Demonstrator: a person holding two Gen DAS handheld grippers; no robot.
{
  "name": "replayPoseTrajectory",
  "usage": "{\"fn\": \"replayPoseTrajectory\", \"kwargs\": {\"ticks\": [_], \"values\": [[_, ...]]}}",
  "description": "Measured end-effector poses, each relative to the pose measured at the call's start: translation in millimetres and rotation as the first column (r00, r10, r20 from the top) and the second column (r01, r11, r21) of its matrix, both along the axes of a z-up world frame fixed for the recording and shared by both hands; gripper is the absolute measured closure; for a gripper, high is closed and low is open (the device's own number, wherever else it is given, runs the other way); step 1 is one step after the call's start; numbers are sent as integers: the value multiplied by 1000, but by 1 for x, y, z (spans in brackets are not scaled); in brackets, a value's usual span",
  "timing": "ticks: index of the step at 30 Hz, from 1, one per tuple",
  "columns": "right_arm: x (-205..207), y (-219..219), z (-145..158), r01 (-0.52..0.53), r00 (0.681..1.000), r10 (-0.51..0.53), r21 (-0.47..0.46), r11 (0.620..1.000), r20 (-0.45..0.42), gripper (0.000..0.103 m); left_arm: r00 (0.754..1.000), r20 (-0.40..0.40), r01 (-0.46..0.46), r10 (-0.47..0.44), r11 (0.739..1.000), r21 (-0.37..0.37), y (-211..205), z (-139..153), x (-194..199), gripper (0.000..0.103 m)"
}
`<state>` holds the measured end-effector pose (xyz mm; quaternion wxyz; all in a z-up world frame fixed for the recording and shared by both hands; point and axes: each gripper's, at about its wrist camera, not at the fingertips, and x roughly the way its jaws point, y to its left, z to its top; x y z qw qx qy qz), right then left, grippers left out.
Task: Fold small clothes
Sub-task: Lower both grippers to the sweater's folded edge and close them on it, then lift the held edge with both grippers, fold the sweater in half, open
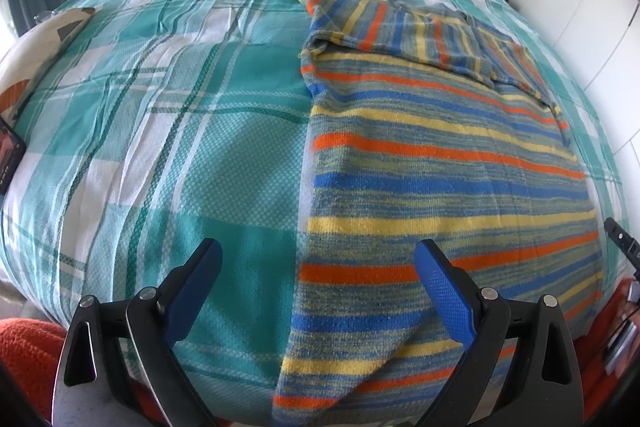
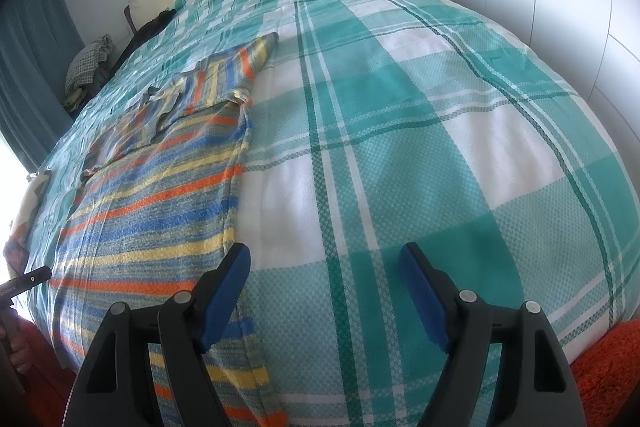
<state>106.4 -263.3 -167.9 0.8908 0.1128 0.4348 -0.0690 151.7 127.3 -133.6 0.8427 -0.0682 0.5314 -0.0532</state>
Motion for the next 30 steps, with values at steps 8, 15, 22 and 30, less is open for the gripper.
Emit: {"fn": "replayPoseTrajectory", "kwargs": {"ticks": [8, 15, 22, 30], "values": [[-3, -19, 18, 26, 1000, -27, 104, 994, 4, 26, 986, -116, -124, 116, 990, -64, 52, -11, -11, 6], [-17, -10, 8, -93, 938, 207, 370, 924, -280, 27, 961, -242, 137, -135, 991, -9, -6, -32, -53, 5], [-31, 50, -29, -285, 798, 415, 333, 899, -438, 38, 924, -314, 253, -216, 964, 78, -39, -46, -63, 25], [-32, 63, -18, -346, 773, 472, 342, 874, -424, 97, 906, -366, 217, -215, 976, -34, -25, -37, -77, 99]]}}
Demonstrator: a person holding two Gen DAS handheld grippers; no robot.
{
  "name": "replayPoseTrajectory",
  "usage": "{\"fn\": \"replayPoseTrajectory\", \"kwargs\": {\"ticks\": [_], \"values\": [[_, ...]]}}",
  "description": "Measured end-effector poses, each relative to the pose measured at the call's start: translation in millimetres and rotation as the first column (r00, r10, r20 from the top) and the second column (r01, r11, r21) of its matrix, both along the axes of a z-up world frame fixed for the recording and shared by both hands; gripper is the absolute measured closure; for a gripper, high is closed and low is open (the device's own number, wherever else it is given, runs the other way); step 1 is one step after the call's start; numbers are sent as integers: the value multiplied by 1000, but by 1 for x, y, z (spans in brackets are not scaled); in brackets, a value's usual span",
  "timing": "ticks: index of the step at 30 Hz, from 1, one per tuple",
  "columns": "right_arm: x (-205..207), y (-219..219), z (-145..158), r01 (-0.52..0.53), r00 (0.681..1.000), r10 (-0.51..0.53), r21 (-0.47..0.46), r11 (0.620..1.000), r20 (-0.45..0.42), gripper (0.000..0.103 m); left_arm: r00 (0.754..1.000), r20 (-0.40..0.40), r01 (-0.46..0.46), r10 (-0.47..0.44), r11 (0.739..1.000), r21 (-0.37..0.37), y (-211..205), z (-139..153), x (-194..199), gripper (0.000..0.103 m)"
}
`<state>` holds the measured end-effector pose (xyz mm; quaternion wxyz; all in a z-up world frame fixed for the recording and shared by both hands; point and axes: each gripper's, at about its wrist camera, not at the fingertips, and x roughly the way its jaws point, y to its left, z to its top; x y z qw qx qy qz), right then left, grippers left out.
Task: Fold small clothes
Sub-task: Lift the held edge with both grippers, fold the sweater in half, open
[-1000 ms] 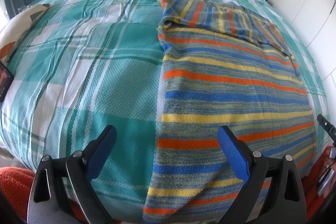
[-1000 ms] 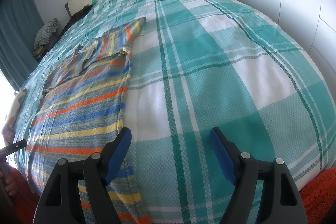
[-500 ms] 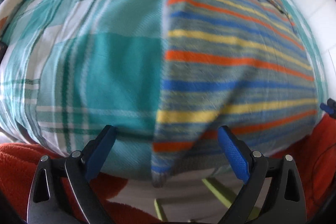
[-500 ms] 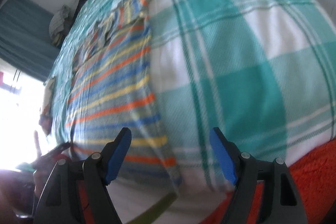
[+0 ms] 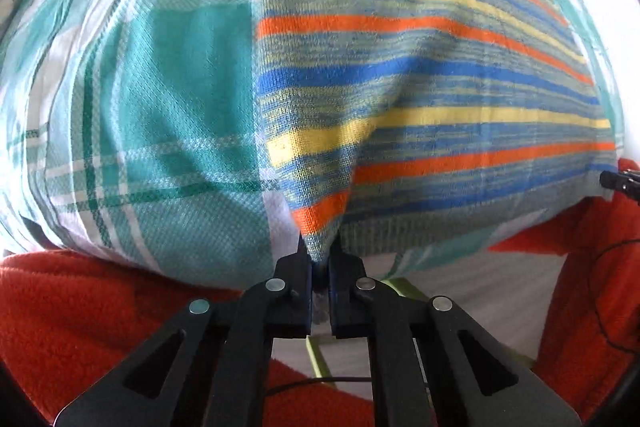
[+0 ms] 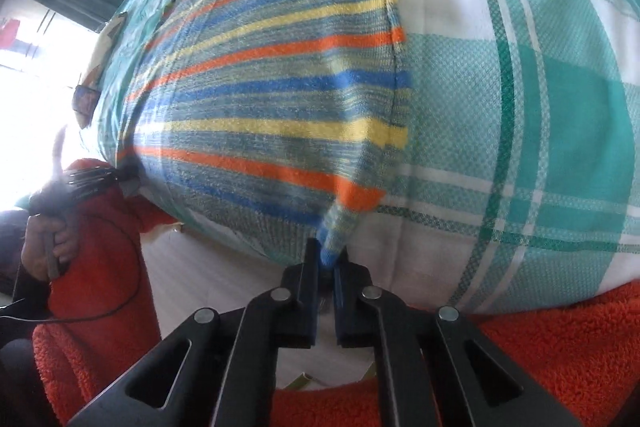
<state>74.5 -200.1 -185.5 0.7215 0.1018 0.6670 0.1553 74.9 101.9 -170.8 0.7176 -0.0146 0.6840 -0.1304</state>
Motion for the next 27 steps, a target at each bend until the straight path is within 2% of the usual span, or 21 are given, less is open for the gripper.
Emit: {"fn": "replayPoseTrajectory", "kwargs": {"ticks": [4, 8, 10, 13, 15, 17, 18, 19, 20, 22, 23, 24, 25, 26, 27], "values": [[7, -6, 22, 73, 997, -77, 146, 987, 23, 97, 998, 25, -61, 66, 985, -160, 20, 32, 5, 99], [43, -19, 56, 132, 977, -173, 276, 952, 129, 97, 984, 99, -114, 147, 954, -278, 41, 65, 48, 99], [76, -27, 70, 158, 957, -221, 300, 941, 189, 97, 971, 155, -130, 181, 947, -294, 47, 80, 90, 99], [142, -39, 92, 174, 911, -260, 272, 946, 321, 97, 945, 261, -123, 195, 956, -268, 44, 98, 172, 99], [200, -39, 99, 192, 875, -275, 236, 953, 399, 97, 919, 341, -119, 199, 963, -243, 37, 107, 230, 98], [256, -43, 99, 222, 833, -316, 249, 943, 453, 95, 895, 389, -155, 217, 970, -185, 26, 103, 286, 81], [279, -47, 96, 233, 820, -330, 253, 939, 468, 84, 889, 376, -226, 261, 965, -135, 23, 95, 309, 68], [299, -49, 91, 271, 811, -350, 230, 935, 469, 73, 889, 343, -287, 302, 953, -95, 30, 91, 319, 44], [313, -55, 86, 325, 802, -378, 193, 926, 462, 51, 885, 323, -326, 336, 941, -88, 36, 87, 323, 39], [321, -55, 84, 363, 794, -402, 174, 915, 455, 50, 874, 323, -332, 362, 932, -147, 46, 85, 313, 38], [317, -49, 86, 342, 796, -388, 183, 921, 464, 50, 870, 342, -314, 356, 933, -174, 49, 87, 303, 37], [308, -45, 89, 305, 802, -360, 191, 933, 477, 50, 864, 372, -287, 339, 939, -189, 45, 88, 286, 35], [299, -39, 91, 256, 811, -320, 195, 947, 489, 50, 862, 397, -259, 315, 947, -188, 39, 87, 276, 28], [286, -31, 89, 190, 830, -262, 192, 963, 493, 50, 867, 410, -226, 283, 957, -183, 32, 85, 267, 22], [273, -23, 84, 132, 850, -210, 190, 973, 483, 50, 882, 408, -179, 235, 969, -172, 21, 75, 258, 21]]}}
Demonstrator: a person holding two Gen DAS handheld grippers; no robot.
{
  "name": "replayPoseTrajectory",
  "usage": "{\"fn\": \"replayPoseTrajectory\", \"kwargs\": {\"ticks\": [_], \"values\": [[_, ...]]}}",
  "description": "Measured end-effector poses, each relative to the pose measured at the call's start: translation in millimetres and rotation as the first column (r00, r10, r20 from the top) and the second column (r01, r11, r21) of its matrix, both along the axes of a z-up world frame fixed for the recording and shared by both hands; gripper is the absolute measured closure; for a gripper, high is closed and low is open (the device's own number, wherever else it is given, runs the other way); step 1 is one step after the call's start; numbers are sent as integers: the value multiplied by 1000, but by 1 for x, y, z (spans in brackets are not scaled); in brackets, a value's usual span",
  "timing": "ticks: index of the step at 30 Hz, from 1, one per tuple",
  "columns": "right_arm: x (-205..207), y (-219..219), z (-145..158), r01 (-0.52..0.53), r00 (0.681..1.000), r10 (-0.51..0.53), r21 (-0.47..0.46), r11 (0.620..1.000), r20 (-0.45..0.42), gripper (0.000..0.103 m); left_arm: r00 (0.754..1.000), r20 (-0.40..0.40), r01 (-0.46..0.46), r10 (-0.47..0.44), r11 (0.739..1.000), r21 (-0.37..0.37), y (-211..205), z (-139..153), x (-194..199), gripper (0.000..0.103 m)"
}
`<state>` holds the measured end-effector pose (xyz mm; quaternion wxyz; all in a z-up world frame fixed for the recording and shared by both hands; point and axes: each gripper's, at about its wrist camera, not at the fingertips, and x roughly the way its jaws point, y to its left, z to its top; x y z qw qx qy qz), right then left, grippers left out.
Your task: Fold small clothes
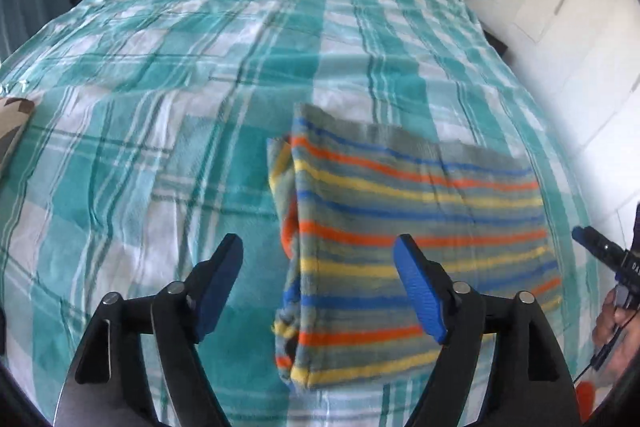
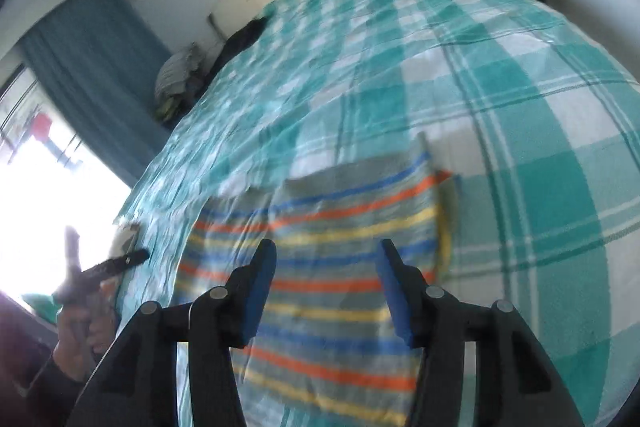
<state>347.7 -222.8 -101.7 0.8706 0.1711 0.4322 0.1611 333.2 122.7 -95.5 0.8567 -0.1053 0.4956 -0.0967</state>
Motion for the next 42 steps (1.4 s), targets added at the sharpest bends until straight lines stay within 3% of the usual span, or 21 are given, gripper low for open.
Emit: {"fn": "replayPoseTrajectory", "kwargs": {"ticks": [1, 2, 3, 4, 5, 6, 8, 11, 14, 17, 23, 28, 32, 42], "values": [[-12, 8, -10, -62, 998, 63, 2, 998, -23, 49, 998, -30, 47, -47, 999, 25, -9, -13, -12, 21], [-25, 15, -25, -112, 992, 111, -16, 994, -61, 49, 992, -92, 90, -83, 993, 77, -17, -33, -24, 31], [-40, 20, -43, -138, 986, 130, -71, 988, -107, 49, 981, -169, 118, -93, 983, 141, -19, -56, -37, 43], [-55, 20, -64, -139, 980, 114, -152, 979, -164, 49, 977, -196, 119, -87, 980, 160, -16, -68, -50, 50], [-70, 15, -81, -123, 975, 79, -209, 970, -208, 54, 985, -157, 94, -71, 985, 144, -7, -65, -67, 51], [-91, 8, -84, -93, 981, 54, -211, 973, -185, 56, 988, -151, 64, -41, 986, 151, 1, -60, -82, 50], [-135, -2, -75, -21, 989, -9, -192, 981, -151, 53, 991, -134, 2, 17, 990, 142, 13, -43, -110, 29], [-191, -11, -63, 77, 992, -92, -157, 985, -90, 37, 998, -25, -62, 65, 993, 102, 9, -15, -143, 7], [-220, -17, -62, 185, 979, -196, -165, 969, -54, 35, 994, -7, -105, 106, 993, 49, -7, -12, -159, 7], [-225, -21, -65, 246, 965, -258, -166, 955, -53, 35, 992, -83, -99, 98, 995, -3, -21, -29, -162, 7], [-225, -19, -62, 253, 963, -268, -276, 927, -15, 35, 996, -86, -6, 19, 989, 146, -54, -44, -184, 7], [-229, -20, -73, 258, 958, -284, -286, 923, -51, 33, 996, -86, 38, -22, 980, 193, -63, -48, -184, 5], [-228, -7, -80, 212, 967, -249, -368, 906, -55, 23, 995, -92, 41, -24, 981, 189, -62, -50, -186, 3], [-230, 11, -92, 165, 979, -201, -424, 891, -40, 2, 996, -83, 51, -33, 974, 223, -68, -57, -187, 0]]}}
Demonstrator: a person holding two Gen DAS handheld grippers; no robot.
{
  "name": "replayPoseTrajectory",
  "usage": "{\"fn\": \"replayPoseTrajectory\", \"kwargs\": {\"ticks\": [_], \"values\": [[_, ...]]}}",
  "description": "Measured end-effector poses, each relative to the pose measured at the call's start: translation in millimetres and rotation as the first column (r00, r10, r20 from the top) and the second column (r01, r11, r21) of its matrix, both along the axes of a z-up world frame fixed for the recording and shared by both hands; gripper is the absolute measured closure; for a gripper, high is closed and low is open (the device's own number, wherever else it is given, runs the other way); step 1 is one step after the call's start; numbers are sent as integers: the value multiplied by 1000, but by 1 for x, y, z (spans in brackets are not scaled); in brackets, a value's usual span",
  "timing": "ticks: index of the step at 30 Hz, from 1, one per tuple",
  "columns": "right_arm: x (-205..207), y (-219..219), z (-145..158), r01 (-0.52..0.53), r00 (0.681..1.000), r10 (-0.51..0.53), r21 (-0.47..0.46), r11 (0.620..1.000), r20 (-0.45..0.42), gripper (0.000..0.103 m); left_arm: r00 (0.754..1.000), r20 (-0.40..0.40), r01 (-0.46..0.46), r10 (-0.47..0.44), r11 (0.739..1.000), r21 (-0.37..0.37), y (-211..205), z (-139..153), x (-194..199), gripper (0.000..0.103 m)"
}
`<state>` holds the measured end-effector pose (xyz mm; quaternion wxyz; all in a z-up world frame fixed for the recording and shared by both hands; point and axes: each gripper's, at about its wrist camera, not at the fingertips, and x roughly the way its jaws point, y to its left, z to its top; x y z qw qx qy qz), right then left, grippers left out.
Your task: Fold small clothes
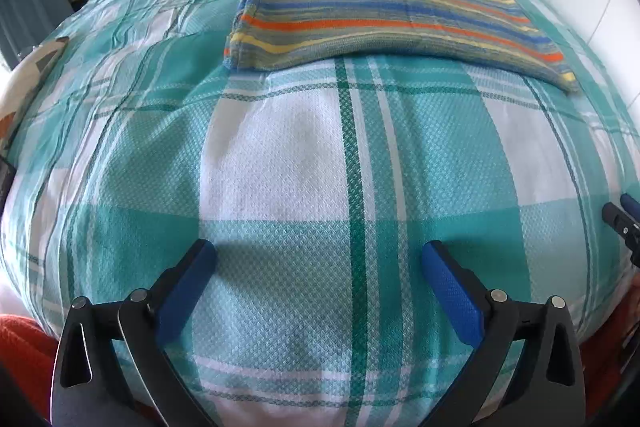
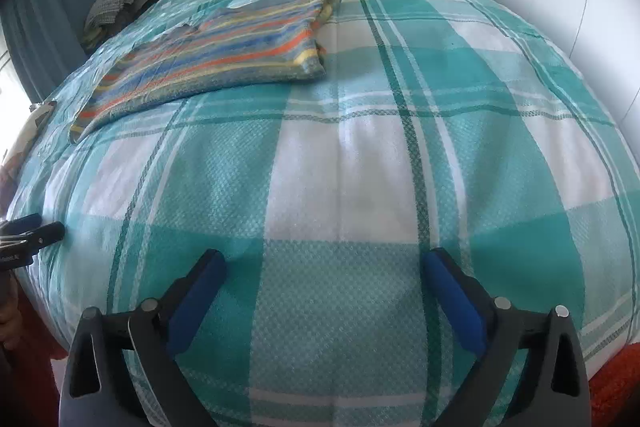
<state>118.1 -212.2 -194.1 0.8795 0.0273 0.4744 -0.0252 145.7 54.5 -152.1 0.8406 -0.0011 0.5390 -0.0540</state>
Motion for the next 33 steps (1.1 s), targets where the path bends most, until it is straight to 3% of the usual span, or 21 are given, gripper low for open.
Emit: {"fn": "replayPoseTrajectory", "kwargs": {"ticks": [33], "values": [[-2, 6, -3, -8, 1000, 8, -39, 999, 9, 0, 1000, -4, 6, -6, 1000, 2, 0, -3, -1, 0]]}}
